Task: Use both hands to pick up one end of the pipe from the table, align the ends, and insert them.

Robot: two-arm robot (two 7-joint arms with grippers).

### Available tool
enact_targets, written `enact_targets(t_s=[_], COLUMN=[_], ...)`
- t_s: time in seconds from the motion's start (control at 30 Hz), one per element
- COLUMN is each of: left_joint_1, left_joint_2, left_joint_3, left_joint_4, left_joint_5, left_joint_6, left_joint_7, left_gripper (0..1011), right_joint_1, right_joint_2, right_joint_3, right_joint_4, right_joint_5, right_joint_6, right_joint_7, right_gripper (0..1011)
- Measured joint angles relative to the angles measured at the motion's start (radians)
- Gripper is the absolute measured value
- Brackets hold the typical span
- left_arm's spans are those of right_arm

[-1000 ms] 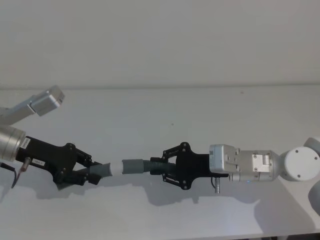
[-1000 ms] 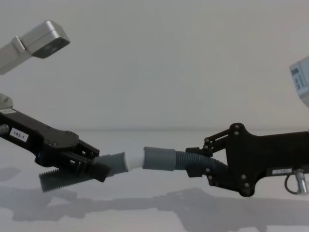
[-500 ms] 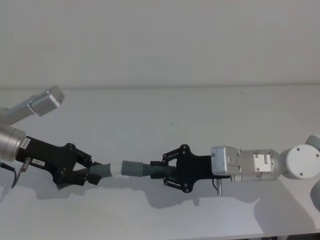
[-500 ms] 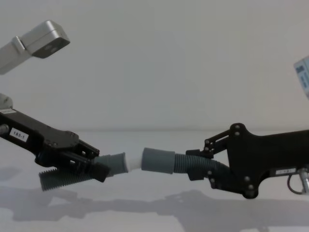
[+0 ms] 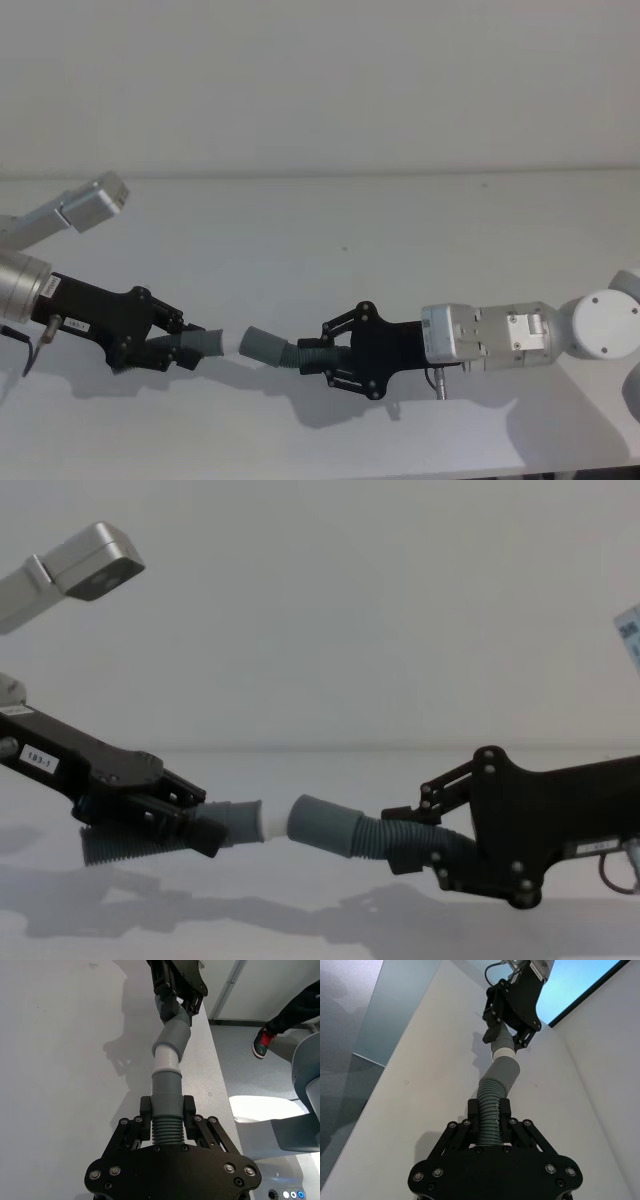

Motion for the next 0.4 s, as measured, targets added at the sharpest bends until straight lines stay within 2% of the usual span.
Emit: enact_targets(t_s=[0.4], left_joint_1=[0.0], left_joint_2=[0.0], left_joint_3=[0.0], left_joint_4=[0.0], left_joint_5=[0.0], left_joint_6=[0.0], left_joint_7=[0.0], left_gripper=[340], right_joint_1=[-0.001], right_joint_2=[0.005], right_joint_3=[-0.009], right_joint_4=[-0.011], right_joint_5=[0.003], right_joint_6=[0.004], right_joint_7=[0.005], right_gripper=[214])
